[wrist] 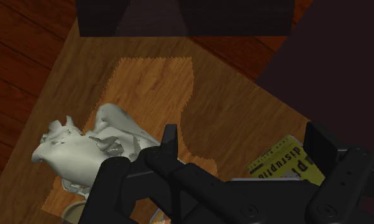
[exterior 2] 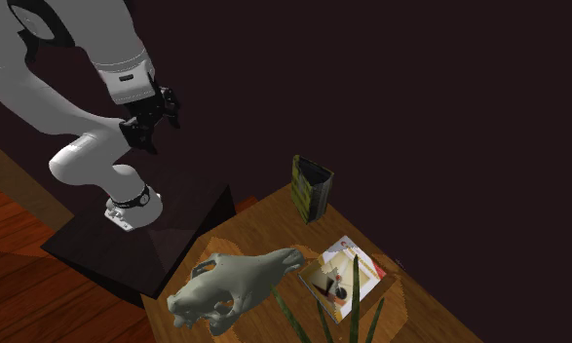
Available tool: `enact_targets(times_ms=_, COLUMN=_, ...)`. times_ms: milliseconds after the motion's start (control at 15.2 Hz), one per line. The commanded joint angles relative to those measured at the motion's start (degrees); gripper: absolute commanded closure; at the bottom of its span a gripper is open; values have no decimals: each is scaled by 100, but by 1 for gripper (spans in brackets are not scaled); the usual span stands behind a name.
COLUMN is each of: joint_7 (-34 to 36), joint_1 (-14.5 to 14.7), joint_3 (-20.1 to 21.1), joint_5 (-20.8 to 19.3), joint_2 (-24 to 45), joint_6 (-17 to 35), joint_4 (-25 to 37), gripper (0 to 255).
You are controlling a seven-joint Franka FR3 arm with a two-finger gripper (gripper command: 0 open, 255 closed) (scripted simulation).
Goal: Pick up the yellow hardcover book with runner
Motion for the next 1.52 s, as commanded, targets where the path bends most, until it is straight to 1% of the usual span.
enact_targets(times_ms=0, joint_7=0, joint_1=0, joint_3=0, joint_5=0, joint_2=0, joint_6=0, joint_4=0, gripper=0)
enact_targets(times_ms=396, joint_7=452, joint_1=118, joint_3=448, joint_5=186, joint_2=813, joint_6=986, joint_4=-96, gripper=0)
enact_targets(times_ms=726, joint_7=831, joint_1=196, joint_3=792, joint_5=241, joint_2=1653, joint_6=1744, joint_4=46, gripper=0)
enact_targets(times_ms=1056, joint_7=1237, joint_1=252, joint_3=1100, joint_5=173, joint_2=2603, joint_6=2399, joint_4=387, gripper=0)
enact_targets(times_ms=1452, joint_7=1779, joint_1=332, joint_3=1386, joint_5=-99, joint_2=3846, joint_6=2999, joint_4=1056, gripper=0)
